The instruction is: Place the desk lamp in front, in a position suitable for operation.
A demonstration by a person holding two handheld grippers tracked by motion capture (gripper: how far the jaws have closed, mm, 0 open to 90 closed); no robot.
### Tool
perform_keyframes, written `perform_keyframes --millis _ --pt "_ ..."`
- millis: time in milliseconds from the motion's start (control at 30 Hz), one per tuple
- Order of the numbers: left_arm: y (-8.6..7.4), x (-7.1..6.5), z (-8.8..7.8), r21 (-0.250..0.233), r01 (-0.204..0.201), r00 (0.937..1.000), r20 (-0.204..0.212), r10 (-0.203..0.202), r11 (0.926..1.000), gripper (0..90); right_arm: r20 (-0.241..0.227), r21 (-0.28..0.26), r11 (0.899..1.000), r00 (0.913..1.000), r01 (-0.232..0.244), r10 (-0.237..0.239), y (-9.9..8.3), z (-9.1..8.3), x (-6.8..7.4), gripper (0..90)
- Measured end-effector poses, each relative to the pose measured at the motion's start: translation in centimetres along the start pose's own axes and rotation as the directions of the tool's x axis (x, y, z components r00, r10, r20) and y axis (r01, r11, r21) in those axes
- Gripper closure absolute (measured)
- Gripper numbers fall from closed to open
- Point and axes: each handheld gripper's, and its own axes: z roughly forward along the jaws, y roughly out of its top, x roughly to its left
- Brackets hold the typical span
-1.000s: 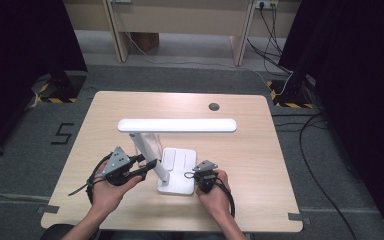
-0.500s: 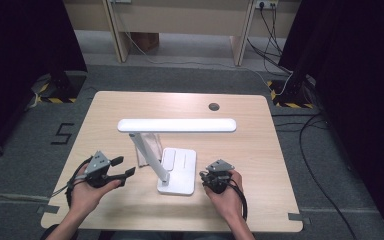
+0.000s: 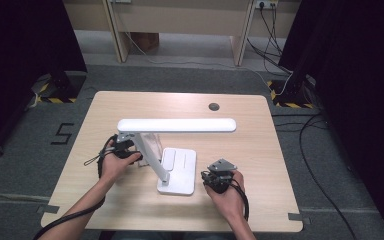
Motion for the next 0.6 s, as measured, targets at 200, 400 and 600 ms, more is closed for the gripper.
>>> perform_keyframes --millis 200,400,600 --pt "0.2 -0.4 0.6 0.013 0.035 0.9994 0.002 -0.035 0.9993 30.6 -0.006 -0.002 1.0 1.0 0.008 -0.008 0.2 0.0 0.3 61.9" --pt "0.5 -0.8 1.2 0.039 0.022 0.9998 0.001 -0.022 0.999 29.0 -0.014 -0.001 1.0 0.9998 0.015 -0.015 0.2 0.4 0.5 61.7" --pt "0.2 -1.2 1.9 0.063 -0.013 0.9999 -0.003 0.013 0.9979 28.1 -0.021 0.0 1.0 0.9996 0.02 -0.02 0.4 0.6 0.8 61.3"
